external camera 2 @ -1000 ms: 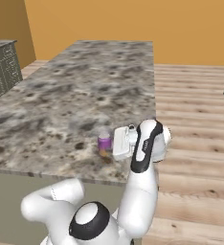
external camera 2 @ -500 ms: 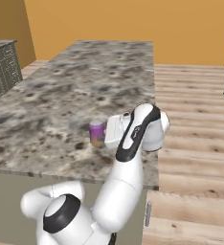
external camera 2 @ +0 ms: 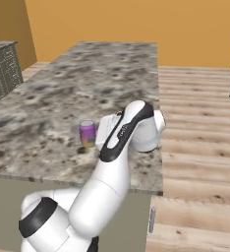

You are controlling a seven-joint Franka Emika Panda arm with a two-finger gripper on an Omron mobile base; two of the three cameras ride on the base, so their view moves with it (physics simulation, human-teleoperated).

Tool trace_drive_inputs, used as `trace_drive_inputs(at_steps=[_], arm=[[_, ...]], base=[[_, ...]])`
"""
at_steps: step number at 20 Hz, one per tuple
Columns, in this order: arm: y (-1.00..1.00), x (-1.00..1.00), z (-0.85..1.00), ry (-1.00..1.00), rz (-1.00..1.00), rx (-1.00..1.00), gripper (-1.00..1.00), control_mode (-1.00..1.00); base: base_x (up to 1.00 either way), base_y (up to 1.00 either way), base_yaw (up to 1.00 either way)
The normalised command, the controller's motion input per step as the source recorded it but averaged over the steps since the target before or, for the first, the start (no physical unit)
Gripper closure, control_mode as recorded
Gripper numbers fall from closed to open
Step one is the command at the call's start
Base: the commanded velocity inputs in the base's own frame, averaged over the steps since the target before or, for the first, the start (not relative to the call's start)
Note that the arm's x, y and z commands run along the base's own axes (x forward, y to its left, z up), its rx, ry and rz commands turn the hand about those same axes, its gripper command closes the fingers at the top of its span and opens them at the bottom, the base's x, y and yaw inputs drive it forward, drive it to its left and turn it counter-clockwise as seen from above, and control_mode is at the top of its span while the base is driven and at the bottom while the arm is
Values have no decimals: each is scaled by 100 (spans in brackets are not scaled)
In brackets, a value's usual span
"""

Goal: Pick the can, water bottle from the counter and place them in the open cabinet.

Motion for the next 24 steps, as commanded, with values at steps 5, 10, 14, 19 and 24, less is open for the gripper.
trace_drive_inputs(at_steps=[5, 10, 14, 19, 24], arm=[[10, -4, -3, -2, 1, -1, 100, 100], [0, 0, 0, 0, 0, 0, 100, 100], [0, 0, 0, 0, 0, 0, 100, 100], [0, 0, 0, 0, 0, 0, 100, 100], [0, 0, 0, 0, 0, 0, 100, 100]], base=[[-20, 51, 16], [-11, 97, 41], [-4, 75, 54], [-3, 31, 59], [-8, 0, 58]])
